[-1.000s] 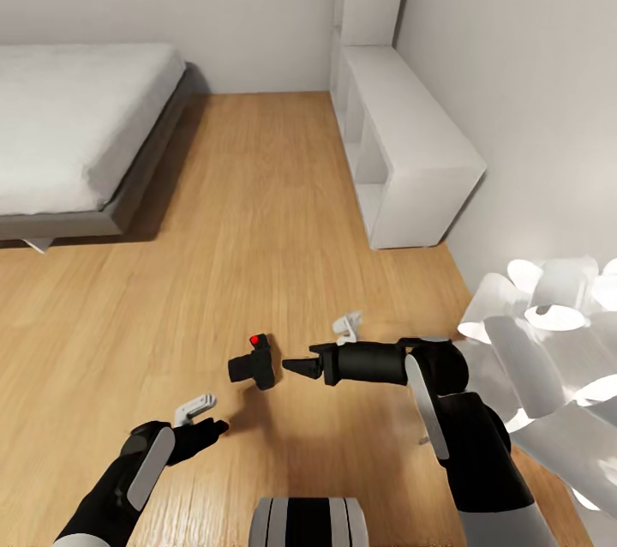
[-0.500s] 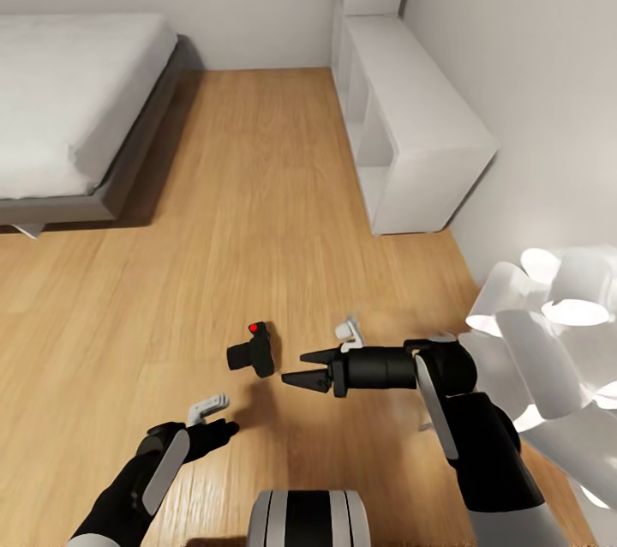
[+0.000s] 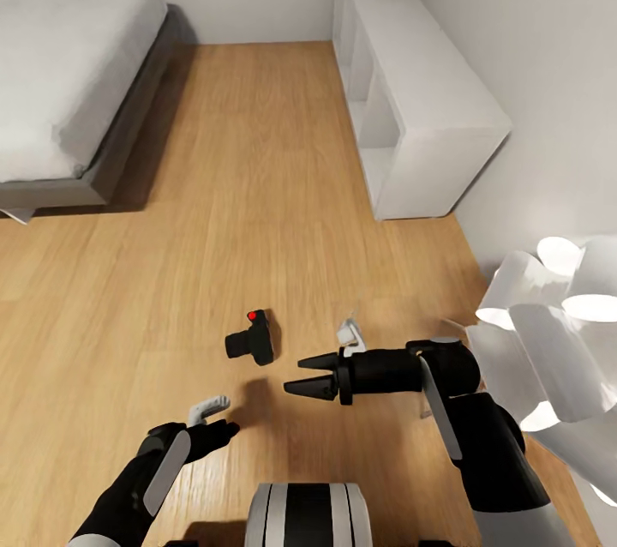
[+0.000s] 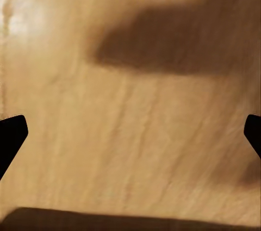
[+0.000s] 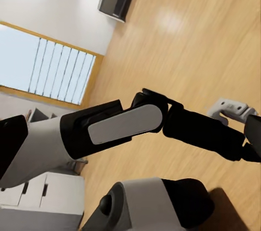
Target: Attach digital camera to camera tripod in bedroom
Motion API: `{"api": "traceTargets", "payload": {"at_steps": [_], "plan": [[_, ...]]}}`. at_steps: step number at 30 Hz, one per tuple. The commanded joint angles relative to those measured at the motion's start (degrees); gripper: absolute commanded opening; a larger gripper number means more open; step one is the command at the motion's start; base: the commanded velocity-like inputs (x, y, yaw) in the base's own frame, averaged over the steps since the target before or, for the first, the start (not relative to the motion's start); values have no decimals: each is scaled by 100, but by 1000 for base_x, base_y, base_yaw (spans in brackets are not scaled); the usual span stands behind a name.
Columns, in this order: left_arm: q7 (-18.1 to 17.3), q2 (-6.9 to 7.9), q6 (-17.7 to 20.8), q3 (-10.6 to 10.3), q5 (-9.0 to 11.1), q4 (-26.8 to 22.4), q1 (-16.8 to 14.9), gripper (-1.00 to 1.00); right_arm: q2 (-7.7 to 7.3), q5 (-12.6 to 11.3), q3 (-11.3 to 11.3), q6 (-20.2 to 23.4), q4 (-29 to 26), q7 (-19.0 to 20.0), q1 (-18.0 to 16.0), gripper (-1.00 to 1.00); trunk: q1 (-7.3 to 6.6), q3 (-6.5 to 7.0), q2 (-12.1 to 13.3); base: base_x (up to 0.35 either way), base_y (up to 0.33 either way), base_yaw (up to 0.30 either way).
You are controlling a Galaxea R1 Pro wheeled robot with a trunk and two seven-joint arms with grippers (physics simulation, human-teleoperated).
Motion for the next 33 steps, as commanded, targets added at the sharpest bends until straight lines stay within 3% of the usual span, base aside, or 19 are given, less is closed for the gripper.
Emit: {"api": "traceTargets", "payload": {"at_steps": [1,33], "plan": [[54,7,13,-22,62,-4,-1,100,1,-15,1,54,-1,22,-3,100,1,-26,-3,0,0,0],[55,8,11,-16,71,-16,-1,100,7,4,-50,54,7,30,-3,100,84,-735,-46,0,0,0]]}}
